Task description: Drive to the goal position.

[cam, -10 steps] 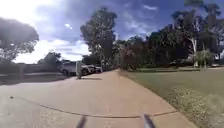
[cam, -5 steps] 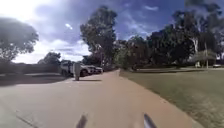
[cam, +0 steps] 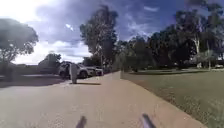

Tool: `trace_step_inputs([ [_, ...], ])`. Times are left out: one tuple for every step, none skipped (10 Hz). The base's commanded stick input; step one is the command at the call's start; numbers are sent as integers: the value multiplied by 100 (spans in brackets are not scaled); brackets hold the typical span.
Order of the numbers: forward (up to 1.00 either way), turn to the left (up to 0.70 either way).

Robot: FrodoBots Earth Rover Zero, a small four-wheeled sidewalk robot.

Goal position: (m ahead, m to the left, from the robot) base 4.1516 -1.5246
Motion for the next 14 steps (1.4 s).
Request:
trace_step_inputs([
  [100,0],
  [100,0],
  [100,0],
  [100,0],
  [100,0],
  [100,0],
  [100,0],
  [100,0],
  [100,0],
  [100,0],
  [100,0],
  [100,0],
  [100,0],
  [100,0],
])
